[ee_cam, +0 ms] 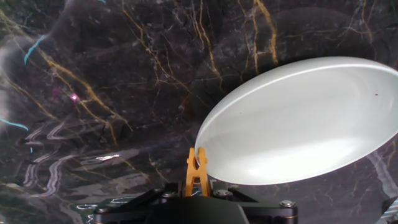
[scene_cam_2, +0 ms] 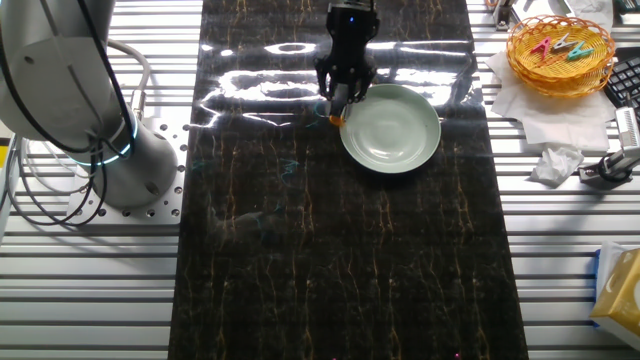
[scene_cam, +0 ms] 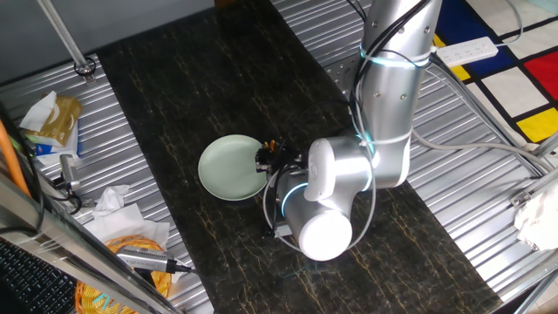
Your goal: Use a clamp
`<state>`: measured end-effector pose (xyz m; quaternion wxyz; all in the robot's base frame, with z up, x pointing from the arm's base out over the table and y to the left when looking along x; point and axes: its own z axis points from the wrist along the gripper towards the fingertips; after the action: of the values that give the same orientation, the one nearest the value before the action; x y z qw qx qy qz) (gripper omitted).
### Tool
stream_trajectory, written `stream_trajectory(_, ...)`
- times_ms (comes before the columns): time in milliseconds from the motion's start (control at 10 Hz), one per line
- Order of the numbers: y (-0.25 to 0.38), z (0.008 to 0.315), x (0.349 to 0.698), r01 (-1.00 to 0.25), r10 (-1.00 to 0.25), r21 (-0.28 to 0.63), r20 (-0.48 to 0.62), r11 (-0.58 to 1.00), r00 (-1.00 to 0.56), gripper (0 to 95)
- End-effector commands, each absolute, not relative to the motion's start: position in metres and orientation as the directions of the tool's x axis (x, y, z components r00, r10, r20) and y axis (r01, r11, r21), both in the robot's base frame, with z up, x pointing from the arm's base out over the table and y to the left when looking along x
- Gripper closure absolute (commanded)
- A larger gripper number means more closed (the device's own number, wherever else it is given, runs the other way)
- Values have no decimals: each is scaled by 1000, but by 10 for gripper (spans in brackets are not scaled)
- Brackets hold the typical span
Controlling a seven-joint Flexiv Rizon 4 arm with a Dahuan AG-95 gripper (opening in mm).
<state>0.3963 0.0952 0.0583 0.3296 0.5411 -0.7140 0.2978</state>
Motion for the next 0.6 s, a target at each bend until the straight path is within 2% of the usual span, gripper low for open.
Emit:
stream_trajectory(100,96,58,396,-970,-577,-62,795,234,-190,190)
stream_trajectory(600,97,67,393,-969,-578,-70,791,238,-199,190)
